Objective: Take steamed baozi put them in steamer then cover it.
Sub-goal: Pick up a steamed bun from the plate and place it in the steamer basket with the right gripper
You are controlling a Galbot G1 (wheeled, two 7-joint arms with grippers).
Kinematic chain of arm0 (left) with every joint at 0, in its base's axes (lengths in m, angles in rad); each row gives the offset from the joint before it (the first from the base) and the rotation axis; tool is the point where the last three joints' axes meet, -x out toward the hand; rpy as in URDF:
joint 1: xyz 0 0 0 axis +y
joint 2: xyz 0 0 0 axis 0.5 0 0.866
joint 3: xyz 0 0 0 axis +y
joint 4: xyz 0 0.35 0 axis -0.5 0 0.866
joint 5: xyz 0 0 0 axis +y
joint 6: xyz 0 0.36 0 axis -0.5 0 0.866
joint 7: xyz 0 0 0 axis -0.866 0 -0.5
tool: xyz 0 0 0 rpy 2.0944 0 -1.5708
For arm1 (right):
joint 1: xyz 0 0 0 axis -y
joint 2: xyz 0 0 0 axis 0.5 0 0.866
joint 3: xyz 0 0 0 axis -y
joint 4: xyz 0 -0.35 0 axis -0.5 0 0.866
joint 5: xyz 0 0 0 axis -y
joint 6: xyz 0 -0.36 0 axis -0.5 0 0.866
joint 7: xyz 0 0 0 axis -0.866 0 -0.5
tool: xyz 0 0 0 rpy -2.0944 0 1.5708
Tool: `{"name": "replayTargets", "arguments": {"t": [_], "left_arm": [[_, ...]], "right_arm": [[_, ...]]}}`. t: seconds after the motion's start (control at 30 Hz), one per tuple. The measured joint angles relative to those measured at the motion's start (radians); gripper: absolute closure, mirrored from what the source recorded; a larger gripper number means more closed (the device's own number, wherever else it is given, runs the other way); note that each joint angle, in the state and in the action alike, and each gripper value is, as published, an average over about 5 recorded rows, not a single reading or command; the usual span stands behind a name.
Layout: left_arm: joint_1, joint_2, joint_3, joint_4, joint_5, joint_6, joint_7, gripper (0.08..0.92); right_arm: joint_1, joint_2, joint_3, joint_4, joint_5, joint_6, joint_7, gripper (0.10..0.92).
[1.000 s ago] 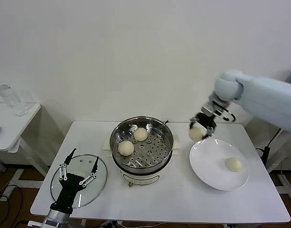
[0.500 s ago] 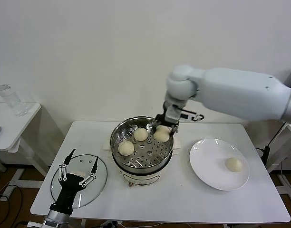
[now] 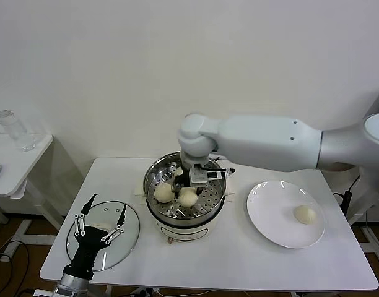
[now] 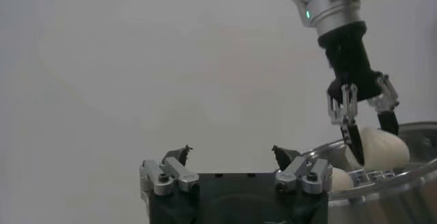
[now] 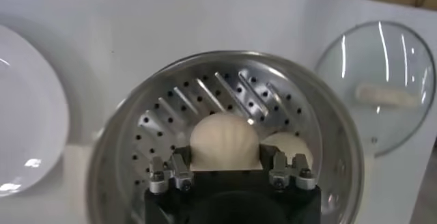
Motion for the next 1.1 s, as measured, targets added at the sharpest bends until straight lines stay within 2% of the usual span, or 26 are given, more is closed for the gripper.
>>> {"name": "replayTargets", "arguments": {"t": [0.43, 0.7, 1.1], "left_arm": [[-0.008, -0.003, 0.006, 0.007, -0.001, -0.001, 0.0, 0.177], [-0.013, -0.001, 0.014, 0.014, -0.003, -0.002, 0.0, 0.177], [-0.019, 0.003, 0.021, 0.017, -0.003, 0.002, -0.001, 0.177]], "right_arm": [[-0.058, 0.012, 0.006, 0.0, -0.075, 0.054, 0.009, 0.305], [-0.065, 0.007, 0.01, 0.007, -0.089, 0.06, 0.01, 0.209], [-0.025, -0.096, 0.108, 0.022, -0.032, 0.002, -0.018, 0.203]]}}
